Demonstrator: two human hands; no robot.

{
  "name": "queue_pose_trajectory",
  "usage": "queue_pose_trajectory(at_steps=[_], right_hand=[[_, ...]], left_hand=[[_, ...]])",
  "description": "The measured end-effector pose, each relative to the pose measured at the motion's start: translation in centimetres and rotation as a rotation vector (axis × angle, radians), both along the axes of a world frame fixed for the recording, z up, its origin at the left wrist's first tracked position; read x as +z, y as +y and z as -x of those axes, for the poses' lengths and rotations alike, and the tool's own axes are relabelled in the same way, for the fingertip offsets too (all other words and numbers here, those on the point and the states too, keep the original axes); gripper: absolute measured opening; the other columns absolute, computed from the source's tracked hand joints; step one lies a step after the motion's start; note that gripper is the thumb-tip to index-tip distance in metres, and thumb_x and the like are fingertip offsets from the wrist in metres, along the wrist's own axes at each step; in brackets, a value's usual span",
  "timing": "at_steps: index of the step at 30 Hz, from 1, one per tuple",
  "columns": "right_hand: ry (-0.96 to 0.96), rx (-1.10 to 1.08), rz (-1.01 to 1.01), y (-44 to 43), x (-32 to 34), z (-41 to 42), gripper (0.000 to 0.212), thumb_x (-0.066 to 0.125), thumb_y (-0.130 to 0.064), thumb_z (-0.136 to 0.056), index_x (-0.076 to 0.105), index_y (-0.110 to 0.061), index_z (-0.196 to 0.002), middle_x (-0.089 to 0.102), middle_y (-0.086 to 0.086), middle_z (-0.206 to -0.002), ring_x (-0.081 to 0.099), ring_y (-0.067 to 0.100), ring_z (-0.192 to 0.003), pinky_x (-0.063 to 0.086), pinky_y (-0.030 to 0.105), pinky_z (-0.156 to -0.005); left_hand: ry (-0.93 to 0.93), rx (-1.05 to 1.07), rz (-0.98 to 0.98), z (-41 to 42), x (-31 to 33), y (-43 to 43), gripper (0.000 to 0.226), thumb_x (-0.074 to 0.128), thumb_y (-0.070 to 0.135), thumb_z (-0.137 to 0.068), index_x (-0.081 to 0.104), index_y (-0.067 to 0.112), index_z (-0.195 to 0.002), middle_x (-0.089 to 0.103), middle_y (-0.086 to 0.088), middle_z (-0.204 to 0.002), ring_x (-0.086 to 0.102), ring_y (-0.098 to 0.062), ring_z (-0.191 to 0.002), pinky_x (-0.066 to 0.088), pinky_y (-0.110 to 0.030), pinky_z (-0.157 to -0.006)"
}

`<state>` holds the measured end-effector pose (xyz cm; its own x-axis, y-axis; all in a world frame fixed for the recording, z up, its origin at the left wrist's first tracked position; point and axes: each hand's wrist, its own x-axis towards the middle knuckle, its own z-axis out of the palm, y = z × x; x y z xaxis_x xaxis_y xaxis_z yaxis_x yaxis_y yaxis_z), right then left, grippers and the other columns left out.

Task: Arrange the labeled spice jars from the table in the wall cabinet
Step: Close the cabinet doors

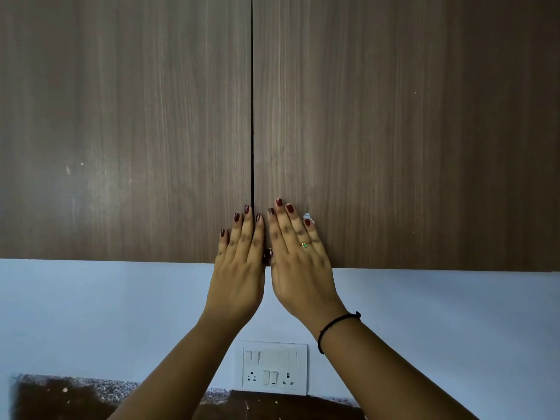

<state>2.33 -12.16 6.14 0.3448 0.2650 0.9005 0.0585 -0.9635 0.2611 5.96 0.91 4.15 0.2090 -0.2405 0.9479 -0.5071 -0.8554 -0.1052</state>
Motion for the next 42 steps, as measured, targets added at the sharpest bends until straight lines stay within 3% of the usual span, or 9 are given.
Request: queue_pose_trajectory(at_steps=[8,15,26,38,42], right_hand=[[-0.187,-0.037,0.03,0.0,-0.3,-1.9,0.059,0.024,-0.032,-0.102,0.018,-0.009,-0.156,0.017,0.011,-0.163,0.013,0.026,-0.152,0.014,0.045,-0.123],[-0.269,-0.018,0.021,0.1,-0.6,-2.4,0.058,0.03,-0.03,-0.101,0.024,-0.01,-0.155,0.023,0.009,-0.161,0.019,0.024,-0.15,0.018,0.045,-0.122],[-0.208,-0.024,-0.002,0.2,-0.7,-2.0,0.059,0.027,-0.029,-0.102,0.016,-0.01,-0.156,0.016,0.009,-0.164,0.012,0.024,-0.152,0.016,0.045,-0.123],[-0.034,-0.02,0.011,0.0,-0.8,-0.2,0.06,0.021,-0.036,-0.105,0.006,-0.01,-0.157,0.003,0.009,-0.165,0.002,0.023,-0.153,0.011,0.043,-0.124],[0.027,0.002,0.01,-0.3,-0.7,0.9,0.064,0.025,-0.042,-0.104,0.009,-0.01,-0.157,0.007,0.008,-0.165,0.006,0.022,-0.153,0.013,0.041,-0.124]], left_hand=[[-0.105,0.0,0.028,-1.0,-0.2,-0.3,0.059,0.027,0.023,-0.102,0.017,0.003,-0.156,0.011,-0.015,-0.165,0.007,-0.026,-0.154,0.005,-0.041,-0.126],[-0.113,-0.016,0.07,-1.2,-0.5,-0.5,0.058,0.029,0.023,-0.102,0.019,0.002,-0.156,0.012,-0.014,-0.165,0.008,-0.024,-0.154,0.008,-0.04,-0.125],[-0.071,-0.041,0.052,-0.6,-0.3,-0.2,0.058,0.032,0.022,-0.102,0.019,0.005,-0.157,0.012,-0.01,-0.166,0.008,-0.021,-0.154,0.008,-0.038,-0.125],[0.109,-0.078,0.001,1.4,0.2,0.8,0.058,0.027,0.021,-0.102,0.014,0.013,-0.159,0.006,-0.002,-0.167,0.003,-0.015,-0.154,0.012,-0.039,-0.125],[0.128,-0.049,-0.03,2.4,0.6,1.2,0.06,0.027,0.023,-0.101,0.014,0.015,-0.159,0.004,0.0,-0.167,0.003,-0.016,-0.154,0.009,-0.041,-0.125]])
